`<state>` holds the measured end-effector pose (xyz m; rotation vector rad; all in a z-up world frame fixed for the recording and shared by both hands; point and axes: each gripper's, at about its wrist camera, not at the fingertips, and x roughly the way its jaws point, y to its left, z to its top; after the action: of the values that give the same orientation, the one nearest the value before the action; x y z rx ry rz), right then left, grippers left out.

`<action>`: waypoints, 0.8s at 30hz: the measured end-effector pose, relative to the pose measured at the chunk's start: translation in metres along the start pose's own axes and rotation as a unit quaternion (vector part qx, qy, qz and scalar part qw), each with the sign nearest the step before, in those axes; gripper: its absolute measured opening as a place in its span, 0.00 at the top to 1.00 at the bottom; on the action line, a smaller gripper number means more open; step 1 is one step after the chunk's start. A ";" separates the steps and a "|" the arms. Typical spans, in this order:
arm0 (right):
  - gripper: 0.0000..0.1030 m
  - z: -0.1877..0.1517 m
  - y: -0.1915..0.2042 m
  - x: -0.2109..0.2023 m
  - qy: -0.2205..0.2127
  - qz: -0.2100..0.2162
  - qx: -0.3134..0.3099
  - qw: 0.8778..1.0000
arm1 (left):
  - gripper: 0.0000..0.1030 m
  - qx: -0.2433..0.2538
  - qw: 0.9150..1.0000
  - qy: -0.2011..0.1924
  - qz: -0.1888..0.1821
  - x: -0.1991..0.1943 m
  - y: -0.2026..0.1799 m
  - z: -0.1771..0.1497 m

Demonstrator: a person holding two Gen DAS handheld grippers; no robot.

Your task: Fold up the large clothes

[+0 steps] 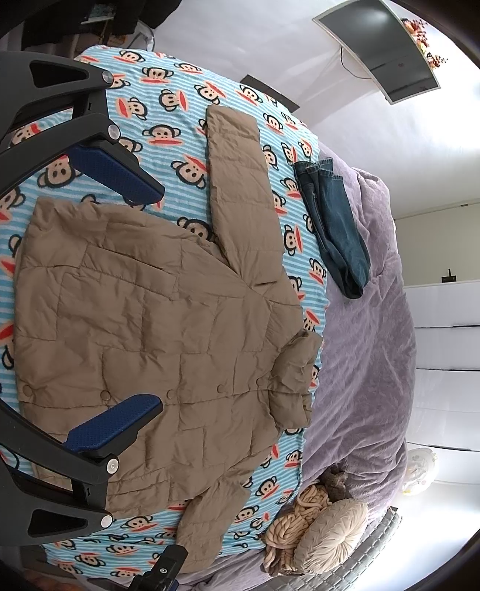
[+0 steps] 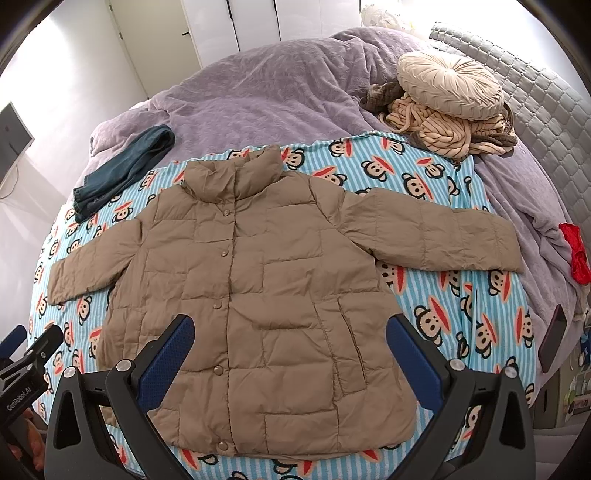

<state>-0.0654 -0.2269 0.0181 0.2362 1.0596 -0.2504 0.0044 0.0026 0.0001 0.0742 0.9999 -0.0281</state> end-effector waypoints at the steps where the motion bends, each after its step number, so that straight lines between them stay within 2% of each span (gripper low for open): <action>1: 0.00 0.000 0.000 0.000 0.000 0.000 0.000 1.000 | 0.00 0.000 1.000 0.000 0.000 0.001 0.000 0.000; 24: 0.00 0.000 0.001 0.001 0.001 0.000 0.001 1.000 | 0.00 0.001 1.000 0.002 0.000 0.002 0.002 -0.003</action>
<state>-0.0645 -0.2258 0.0175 0.2385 1.0616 -0.2503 0.0032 0.0047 -0.0028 0.0758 1.0043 -0.0284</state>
